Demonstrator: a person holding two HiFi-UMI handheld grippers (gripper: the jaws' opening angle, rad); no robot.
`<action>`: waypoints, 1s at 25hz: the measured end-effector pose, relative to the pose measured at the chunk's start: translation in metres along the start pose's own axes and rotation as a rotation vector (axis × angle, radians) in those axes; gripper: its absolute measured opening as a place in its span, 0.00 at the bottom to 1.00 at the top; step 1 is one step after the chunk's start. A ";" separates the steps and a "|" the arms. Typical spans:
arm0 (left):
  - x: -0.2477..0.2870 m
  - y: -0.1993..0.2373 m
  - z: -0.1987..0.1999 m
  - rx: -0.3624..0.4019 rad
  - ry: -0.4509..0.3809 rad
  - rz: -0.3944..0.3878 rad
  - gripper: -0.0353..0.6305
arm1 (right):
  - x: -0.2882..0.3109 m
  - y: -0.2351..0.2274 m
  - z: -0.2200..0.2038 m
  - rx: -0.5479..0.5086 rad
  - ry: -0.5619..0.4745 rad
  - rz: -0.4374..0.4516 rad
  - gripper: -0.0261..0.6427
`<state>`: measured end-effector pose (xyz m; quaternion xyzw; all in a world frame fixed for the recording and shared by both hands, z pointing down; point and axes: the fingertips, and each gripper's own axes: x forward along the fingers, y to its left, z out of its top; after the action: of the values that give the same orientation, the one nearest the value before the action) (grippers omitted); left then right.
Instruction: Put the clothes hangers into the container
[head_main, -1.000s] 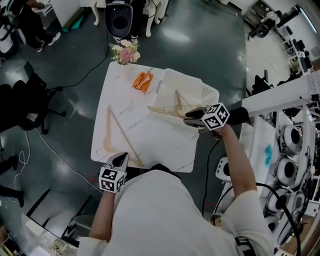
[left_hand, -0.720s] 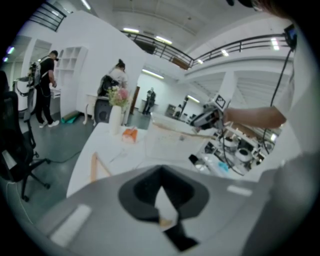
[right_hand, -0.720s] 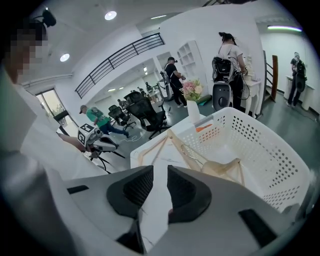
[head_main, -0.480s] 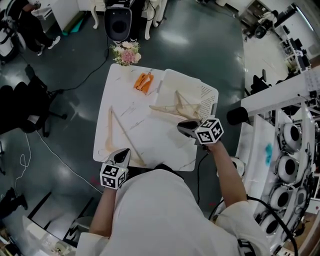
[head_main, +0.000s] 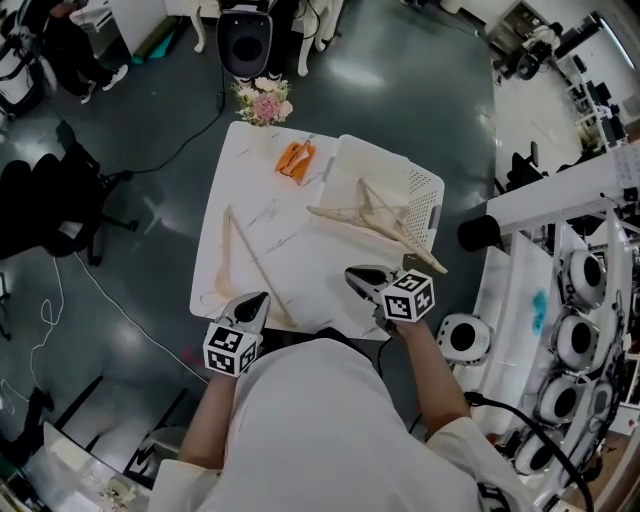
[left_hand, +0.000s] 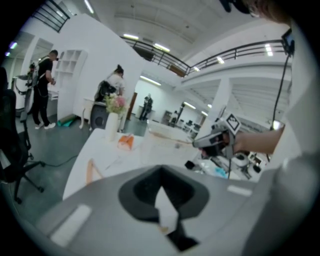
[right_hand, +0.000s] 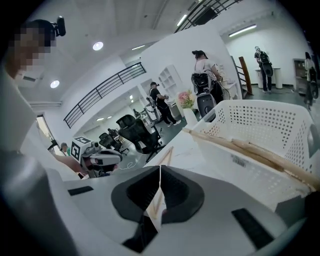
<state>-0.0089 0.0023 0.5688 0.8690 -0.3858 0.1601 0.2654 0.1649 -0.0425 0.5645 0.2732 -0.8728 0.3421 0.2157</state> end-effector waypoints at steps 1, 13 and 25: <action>0.000 -0.001 0.001 0.004 -0.004 -0.002 0.06 | 0.003 0.003 -0.004 0.001 0.006 0.002 0.05; 0.001 -0.016 0.005 0.013 -0.042 -0.012 0.05 | 0.008 0.007 -0.023 -0.018 0.037 0.008 0.05; 0.000 -0.016 -0.011 -0.040 -0.042 0.103 0.06 | 0.018 0.004 -0.025 -0.057 0.060 0.070 0.05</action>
<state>0.0027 0.0180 0.5726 0.8456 -0.4387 0.1477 0.2660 0.1539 -0.0281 0.5894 0.2259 -0.8844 0.3323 0.2375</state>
